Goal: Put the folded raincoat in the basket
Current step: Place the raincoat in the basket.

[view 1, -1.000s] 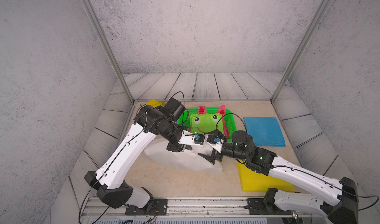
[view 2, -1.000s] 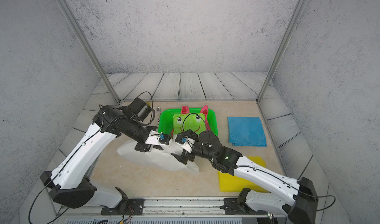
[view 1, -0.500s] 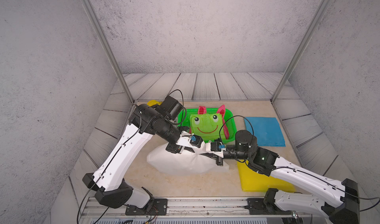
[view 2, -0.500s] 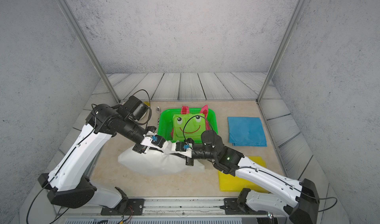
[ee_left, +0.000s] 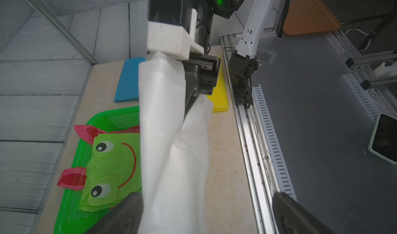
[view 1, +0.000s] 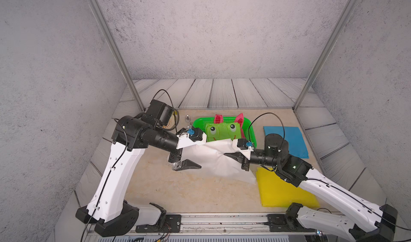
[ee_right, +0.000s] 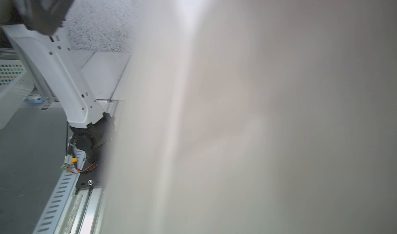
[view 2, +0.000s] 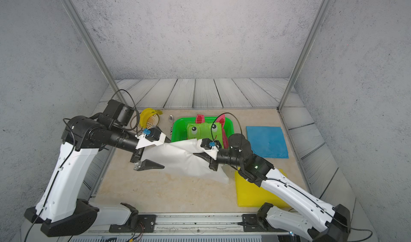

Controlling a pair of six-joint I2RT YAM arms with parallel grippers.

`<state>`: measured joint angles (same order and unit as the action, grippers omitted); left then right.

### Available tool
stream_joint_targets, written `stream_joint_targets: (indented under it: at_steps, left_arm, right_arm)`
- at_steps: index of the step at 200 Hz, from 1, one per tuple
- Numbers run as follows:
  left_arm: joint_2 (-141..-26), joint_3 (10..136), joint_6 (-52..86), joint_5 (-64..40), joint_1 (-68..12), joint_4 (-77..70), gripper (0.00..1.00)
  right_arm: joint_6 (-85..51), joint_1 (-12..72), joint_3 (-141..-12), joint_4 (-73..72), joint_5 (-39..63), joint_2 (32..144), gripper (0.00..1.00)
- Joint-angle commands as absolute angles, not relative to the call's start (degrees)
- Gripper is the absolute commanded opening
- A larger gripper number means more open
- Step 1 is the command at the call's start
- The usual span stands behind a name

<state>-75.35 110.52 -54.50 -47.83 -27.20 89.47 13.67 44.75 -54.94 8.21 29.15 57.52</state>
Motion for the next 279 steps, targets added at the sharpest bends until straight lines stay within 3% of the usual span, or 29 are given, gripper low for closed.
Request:
stream_joint_targets:
  at_steps: [1, 49, 90, 149, 185, 223, 279]
  left_arm:
    - [-74.39, 105.22, -44.64, -42.82, -26.13, 84.56, 1.0]
    - [-74.44, 101.48, -41.13, -47.38, -23.91, 78.76, 1.0]
    - [-75.88, 99.51, -38.12, -53.55, -22.52, 74.19, 0.99]
    - [-79.87, 92.64, -36.29, -57.75, -20.33, 62.87, 1.0]
    - [-83.58, 89.2, -33.19, -62.52, -16.87, 55.92, 0.99]
    - [-86.05, 83.4, -32.78, -66.08, -12.43, 49.63, 1.0]
    - [-86.43, 75.39, -29.27, -58.6, -10.46, 36.67, 0.99]
  right_arm:
    - [13.23, 42.34, -61.45, 21.32, 26.66, 55.55, 0.0]
    - [16.28, 37.71, -80.33, 54.32, 26.87, 55.87, 0.0]
    - [22.25, 37.12, -91.36, 72.91, 8.76, 60.85, 0.0]
    - [35.77, 27.41, -97.33, 77.06, 17.79, 76.56, 0.0]
    - [49.42, 25.92, -112.72, 90.44, 19.42, 93.68, 0.0]
    - [62.28, 27.1, -127.14, 99.84, 32.4, 107.05, 0.0]
    - [68.69, 31.43, -139.28, 92.21, 18.72, 121.06, 0.0]
